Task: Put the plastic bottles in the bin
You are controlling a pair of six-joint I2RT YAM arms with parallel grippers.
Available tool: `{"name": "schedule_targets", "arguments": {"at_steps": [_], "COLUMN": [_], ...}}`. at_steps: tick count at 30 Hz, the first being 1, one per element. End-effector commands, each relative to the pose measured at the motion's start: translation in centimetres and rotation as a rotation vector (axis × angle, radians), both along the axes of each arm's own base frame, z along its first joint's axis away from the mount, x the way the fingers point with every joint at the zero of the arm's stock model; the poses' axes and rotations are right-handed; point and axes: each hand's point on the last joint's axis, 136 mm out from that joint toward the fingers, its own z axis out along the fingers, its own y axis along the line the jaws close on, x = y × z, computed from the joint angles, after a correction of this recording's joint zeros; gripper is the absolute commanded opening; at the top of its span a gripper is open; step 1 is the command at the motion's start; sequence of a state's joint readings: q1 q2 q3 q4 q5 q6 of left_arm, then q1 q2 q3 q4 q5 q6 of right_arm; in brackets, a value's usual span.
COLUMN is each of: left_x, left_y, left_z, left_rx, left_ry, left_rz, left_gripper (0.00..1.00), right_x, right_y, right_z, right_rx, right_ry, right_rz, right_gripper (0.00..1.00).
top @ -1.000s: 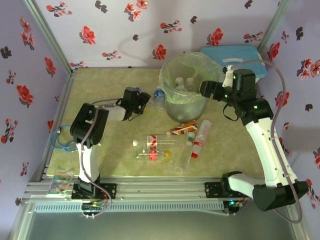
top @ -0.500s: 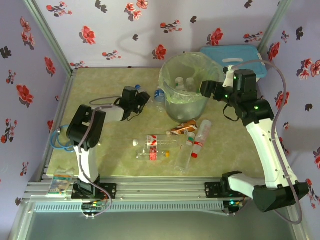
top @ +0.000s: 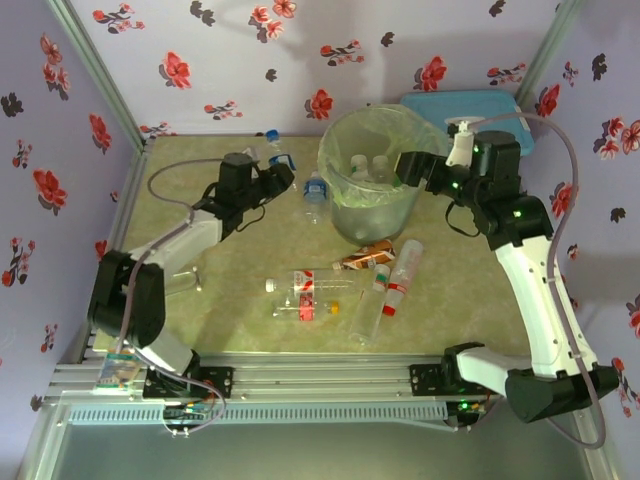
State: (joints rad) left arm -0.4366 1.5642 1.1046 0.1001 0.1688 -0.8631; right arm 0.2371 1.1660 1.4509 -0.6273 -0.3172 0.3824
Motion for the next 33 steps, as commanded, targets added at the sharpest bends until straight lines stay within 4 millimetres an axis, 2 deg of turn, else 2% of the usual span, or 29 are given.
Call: {"name": "schedule_targets", "arguments": {"at_steps": [1, 4, 6, 11, 14, 17, 24, 33], "left_x": [-2.9, -4.9, -6.3, -10.0, -11.7, -12.6, -13.1, -13.0], "left_y": [1.3, 1.9, 2.0, 2.5, 2.5, 2.3, 1.5, 0.4], "left_z": [-1.7, -1.0, 0.0, 1.4, 1.7, 2.6, 4.3, 6.5], "left_rx": [0.154, 0.163, 0.167, 0.197, 0.185, 0.142, 0.056, -0.006], "left_ry": [0.017, -0.022, -0.071, -0.142, -0.166, -0.2, -0.246, -0.318], "left_rz": [-0.069, -0.096, -0.14, -0.241, -0.289, -0.308, -0.328, -0.347], "left_gripper": [0.33, 0.32, 0.26, 0.25, 0.25, 0.24, 0.25, 0.23], "right_x": [0.7, 0.9, 1.0, 1.9, 2.1, 2.1, 1.8, 2.1], "right_y": [2.8, 5.9, 8.1, 13.7, 16.6, 19.2, 23.7, 25.7], "right_z": [2.1, 2.3, 2.3, 0.8, 0.1, -0.3, -2.0, -4.4], "right_rx": [0.064, 0.069, 0.072, 0.069, 0.088, 0.091, 0.097, 0.07], "right_ry": [-0.045, -0.059, -0.061, -0.016, 0.022, 0.027, 0.081, 0.141], "right_rz": [0.073, 0.137, 0.188, 0.318, 0.383, 0.432, 0.535, 0.546], "right_gripper": [0.84, 0.84, 0.84, 0.84, 0.86, 0.87, 0.92, 0.96]}}
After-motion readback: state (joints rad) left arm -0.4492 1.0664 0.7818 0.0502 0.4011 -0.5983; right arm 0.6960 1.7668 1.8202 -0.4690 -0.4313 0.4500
